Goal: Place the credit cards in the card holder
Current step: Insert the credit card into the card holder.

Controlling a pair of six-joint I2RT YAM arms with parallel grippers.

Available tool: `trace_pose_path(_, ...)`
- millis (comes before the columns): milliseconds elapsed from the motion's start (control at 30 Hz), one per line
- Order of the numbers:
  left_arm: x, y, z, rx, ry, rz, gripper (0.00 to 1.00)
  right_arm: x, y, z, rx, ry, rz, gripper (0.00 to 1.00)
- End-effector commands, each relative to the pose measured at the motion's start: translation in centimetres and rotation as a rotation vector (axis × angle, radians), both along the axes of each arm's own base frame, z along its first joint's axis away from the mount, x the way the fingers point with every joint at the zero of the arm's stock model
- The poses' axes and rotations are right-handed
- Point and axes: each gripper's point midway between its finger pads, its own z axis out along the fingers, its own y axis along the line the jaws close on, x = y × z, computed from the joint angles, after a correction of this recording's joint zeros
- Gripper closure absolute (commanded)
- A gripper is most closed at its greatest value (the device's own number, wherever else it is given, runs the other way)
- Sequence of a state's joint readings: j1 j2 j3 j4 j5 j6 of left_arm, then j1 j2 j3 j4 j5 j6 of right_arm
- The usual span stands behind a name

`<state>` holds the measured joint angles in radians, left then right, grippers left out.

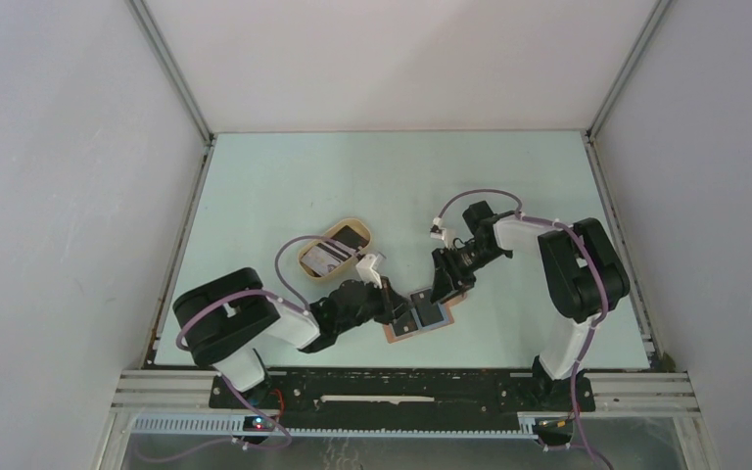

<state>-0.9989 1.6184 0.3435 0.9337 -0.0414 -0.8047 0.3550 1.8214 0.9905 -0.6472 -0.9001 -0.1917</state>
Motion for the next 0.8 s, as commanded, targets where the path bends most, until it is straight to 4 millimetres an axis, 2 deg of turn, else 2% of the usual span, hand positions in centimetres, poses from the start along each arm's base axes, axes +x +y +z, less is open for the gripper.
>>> trace_pose_path(0, 0.5, -0.6, -0.2, 0.014, 0.025, 0.024, 0.98, 0.4, 0.4, 0.2, -0.005, 0.011, -0.001, 0.39)
trace_pose_path(600, 0.7, -0.9, -1.9, 0.073, 0.084, 0.034, 1.00, 0.1, 1.0, 0.9, 0.043, 0.040, 0.010, 0.42)
trace_pose_path(767, 0.6, -0.9, -2.0, 0.080, 0.089, 0.033, 1.00, 0.2, 0.7, 0.4, 0.015, 0.041, 0.002, 0.42)
